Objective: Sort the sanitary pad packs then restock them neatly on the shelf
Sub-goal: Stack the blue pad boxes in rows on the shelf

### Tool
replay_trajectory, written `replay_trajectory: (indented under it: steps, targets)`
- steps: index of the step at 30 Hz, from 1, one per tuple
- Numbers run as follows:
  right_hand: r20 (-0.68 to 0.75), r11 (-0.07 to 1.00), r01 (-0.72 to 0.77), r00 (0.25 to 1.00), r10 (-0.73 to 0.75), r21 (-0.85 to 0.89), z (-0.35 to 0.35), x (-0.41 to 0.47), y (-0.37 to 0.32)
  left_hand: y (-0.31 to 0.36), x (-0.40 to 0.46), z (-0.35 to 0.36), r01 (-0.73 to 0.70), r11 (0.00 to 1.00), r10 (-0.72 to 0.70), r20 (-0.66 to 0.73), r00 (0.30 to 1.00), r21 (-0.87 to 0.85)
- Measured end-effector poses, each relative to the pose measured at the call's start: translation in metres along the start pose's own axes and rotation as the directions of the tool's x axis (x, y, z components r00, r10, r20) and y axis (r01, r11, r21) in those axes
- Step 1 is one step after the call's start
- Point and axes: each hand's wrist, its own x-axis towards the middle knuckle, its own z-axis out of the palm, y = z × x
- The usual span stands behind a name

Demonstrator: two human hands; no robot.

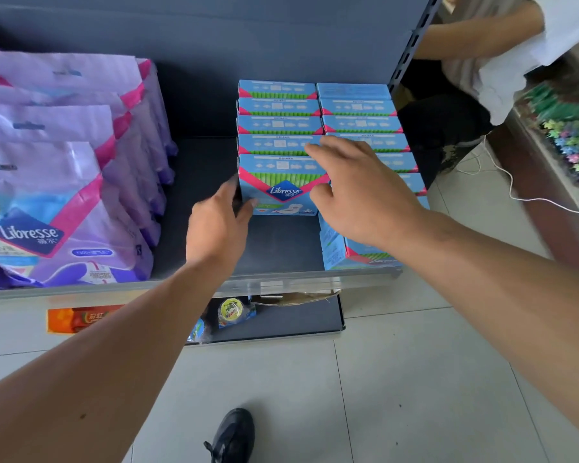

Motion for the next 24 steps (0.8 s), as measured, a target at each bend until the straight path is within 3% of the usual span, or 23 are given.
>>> replay_trajectory:
  steps: [8, 10, 12, 15, 18, 24]
  targets:
    - [-0.008, 0.999, -0.036, 0.999, 0.035, -0.037, 0.003, -0.01, -0.001, 0.009, -0.009, 0.003, 0.012, 1.0, -0.012, -0.031, 0.999, 0.009]
    - [-0.02, 0.998, -0.049, 0.999, 0.048, -0.035, 0.002, -0.01, 0.0, 0.014, -0.011, 0.002, -0.077, 0.995, 0.083, -0.114, 0.99, 0.06]
    - [-0.045, 0.998, -0.067, 0.997, 0.066, -0.018, 0.001, -0.008, 0.002, 0.016, -0.008, 0.002, -0.252, 0.939, 0.295, -0.175, 0.939, 0.232]
    - [-0.078, 0.997, -0.077, 0.994, 0.077, 0.002, -0.002, -0.004, 0.005, 0.019, 0.004, 0.006, -0.395, 0.765, 0.504, -0.091, 0.859, 0.508]
    - [-0.087, 0.997, -0.08, 0.993, 0.079, 0.002, -0.002, -0.002, 0.006, 0.021, 0.016, 0.01, -0.424, 0.681, 0.536, -0.012, 0.844, 0.597]
    - [-0.061, 0.997, -0.074, 0.995, 0.073, -0.016, -0.002, 0.0, 0.005, 0.023, 0.021, 0.016, -0.402, 0.664, 0.539, -0.031, 0.842, 0.631]
